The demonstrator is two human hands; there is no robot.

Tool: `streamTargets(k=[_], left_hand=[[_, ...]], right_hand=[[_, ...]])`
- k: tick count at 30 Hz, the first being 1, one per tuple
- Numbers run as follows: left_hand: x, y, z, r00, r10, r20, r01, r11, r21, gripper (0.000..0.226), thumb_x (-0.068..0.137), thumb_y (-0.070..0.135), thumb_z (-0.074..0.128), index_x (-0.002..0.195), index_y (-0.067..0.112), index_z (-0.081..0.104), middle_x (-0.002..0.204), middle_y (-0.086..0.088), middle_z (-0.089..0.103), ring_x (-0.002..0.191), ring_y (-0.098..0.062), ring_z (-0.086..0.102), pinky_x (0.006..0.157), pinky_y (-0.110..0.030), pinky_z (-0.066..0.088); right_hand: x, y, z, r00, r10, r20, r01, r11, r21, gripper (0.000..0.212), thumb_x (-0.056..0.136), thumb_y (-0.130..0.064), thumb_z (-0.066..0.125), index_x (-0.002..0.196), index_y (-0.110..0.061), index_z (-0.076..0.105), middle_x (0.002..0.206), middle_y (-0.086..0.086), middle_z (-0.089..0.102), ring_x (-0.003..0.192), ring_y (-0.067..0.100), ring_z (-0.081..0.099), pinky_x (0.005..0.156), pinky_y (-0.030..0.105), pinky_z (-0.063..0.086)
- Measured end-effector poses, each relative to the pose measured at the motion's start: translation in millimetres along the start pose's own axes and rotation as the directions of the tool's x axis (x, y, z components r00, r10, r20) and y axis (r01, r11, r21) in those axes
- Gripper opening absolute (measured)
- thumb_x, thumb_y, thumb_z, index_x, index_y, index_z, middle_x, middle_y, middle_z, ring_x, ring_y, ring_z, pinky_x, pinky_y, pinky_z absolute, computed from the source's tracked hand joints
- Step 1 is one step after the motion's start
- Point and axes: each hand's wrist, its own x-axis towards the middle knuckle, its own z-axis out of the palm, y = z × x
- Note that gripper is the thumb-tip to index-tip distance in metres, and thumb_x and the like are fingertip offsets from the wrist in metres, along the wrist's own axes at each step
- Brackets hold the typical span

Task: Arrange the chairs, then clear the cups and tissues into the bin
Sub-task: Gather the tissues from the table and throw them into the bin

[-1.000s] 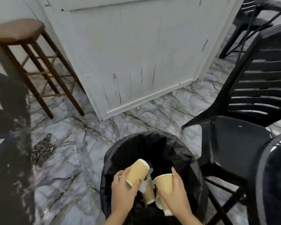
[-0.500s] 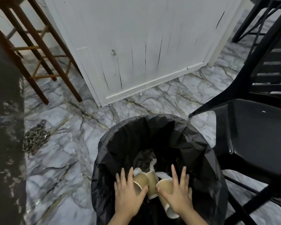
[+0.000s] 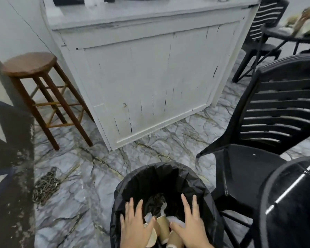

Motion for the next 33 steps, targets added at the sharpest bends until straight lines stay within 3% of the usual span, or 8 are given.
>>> streamTargets(k=[5, 8, 10, 17, 21, 28, 31, 33], left_hand=[[-16, 37, -59, 0.997, 0.074, -0.013, -0.073, 0.997, 0.024, 0.074, 0.085, 0.064, 0.040, 0.145, 0.035, 0.010, 0.158, 0.003, -0.004, 0.146, -0.018, -0.004, 0.119, -0.040, 0.007], [-21, 62, -89, 0.992, 0.130, 0.001, -0.130, 0.991, 0.034, 0.074, 0.084, 0.066, 0.039, 0.145, 0.035, 0.011, 0.158, 0.004, -0.002, 0.146, -0.018, -0.002, 0.118, -0.040, 0.007], [-24, 80, -105, 0.984, 0.177, 0.018, -0.178, 0.983, 0.048, 0.073, 0.085, 0.066, 0.038, 0.145, 0.034, 0.013, 0.158, 0.004, 0.001, 0.146, -0.018, 0.000, 0.118, -0.041, 0.010], [-48, 160, -124, 0.939, 0.342, -0.045, -0.335, 0.935, 0.118, 0.073, 0.087, 0.065, 0.036, 0.146, 0.032, 0.010, 0.159, 0.003, -0.002, 0.146, -0.018, 0.001, 0.118, -0.040, 0.012], [-66, 210, -109, 0.861, 0.506, -0.054, -0.501, 0.861, 0.087, 0.072, 0.088, 0.059, 0.040, 0.146, 0.029, 0.011, 0.159, 0.000, -0.001, 0.146, -0.018, -0.001, 0.118, -0.042, 0.008], [-119, 304, -48, 0.684, 0.729, -0.030, -0.728, 0.685, 0.036, 0.069, 0.089, 0.055, 0.044, 0.145, 0.023, 0.021, 0.157, -0.005, 0.010, 0.145, -0.021, 0.007, 0.117, -0.047, 0.010], [-148, 336, -12, 0.609, 0.792, 0.037, -0.793, 0.609, 0.027, 0.071, 0.088, 0.056, 0.044, 0.146, 0.022, 0.021, 0.157, -0.004, 0.010, 0.145, -0.022, 0.005, 0.118, -0.046, 0.012], [-168, 353, 12, 0.583, 0.808, 0.082, -0.812, 0.583, 0.033, 0.070, 0.089, 0.054, 0.044, 0.146, 0.023, 0.019, 0.158, -0.003, 0.007, 0.146, -0.021, 0.002, 0.118, -0.045, 0.008]], right_hand=[[-21, -28, -63, 0.996, -0.036, -0.079, 0.039, 0.999, 0.036, 0.096, 0.075, -0.065, 0.055, 0.142, -0.044, -0.009, 0.155, -0.001, -0.023, 0.144, 0.020, 0.014, 0.109, 0.037, 0.033], [-40, -42, -101, 0.991, -0.034, -0.131, 0.039, 0.999, 0.032, 0.121, 0.036, -0.098, 0.029, 0.139, -0.047, -0.008, 0.155, -0.002, -0.021, 0.143, 0.018, 0.018, 0.106, 0.029, 0.037], [-48, -41, -120, 0.985, -0.008, -0.173, 0.018, 0.998, 0.057, 0.139, 0.015, -0.097, 0.011, 0.143, -0.045, -0.004, 0.156, -0.003, -0.019, 0.141, 0.015, 0.023, 0.103, 0.026, 0.039], [-98, -26, -174, 0.946, 0.045, -0.321, 0.003, 0.989, 0.148, 0.129, 0.031, -0.095, 0.021, 0.145, -0.040, -0.003, 0.155, -0.004, -0.020, 0.141, 0.014, 0.023, 0.103, 0.026, 0.037], [-125, 19, -196, 0.886, 0.088, -0.456, 0.022, 0.973, 0.231, 0.091, 0.077, -0.056, 0.060, 0.146, -0.039, 0.002, 0.155, -0.004, -0.020, 0.141, 0.018, 0.021, 0.109, 0.030, 0.032], [-192, 127, -233, 0.773, 0.235, -0.589, -0.036, 0.944, 0.328, 0.087, 0.082, -0.049, 0.060, 0.145, -0.039, 0.001, 0.154, -0.005, -0.022, 0.144, 0.017, 0.014, 0.109, 0.027, 0.029], [-224, 175, -243, 0.729, 0.317, -0.607, -0.092, 0.924, 0.371, 0.089, 0.080, -0.050, 0.060, 0.145, -0.039, 0.000, 0.155, -0.005, -0.021, 0.134, 0.017, 0.035, 0.106, 0.028, 0.035], [-245, 205, -244, 0.699, 0.362, -0.616, -0.126, 0.911, 0.392, 0.090, 0.080, -0.049, 0.061, 0.146, -0.037, 0.001, 0.155, -0.004, -0.020, 0.136, 0.018, 0.032, 0.107, 0.029, 0.033]])
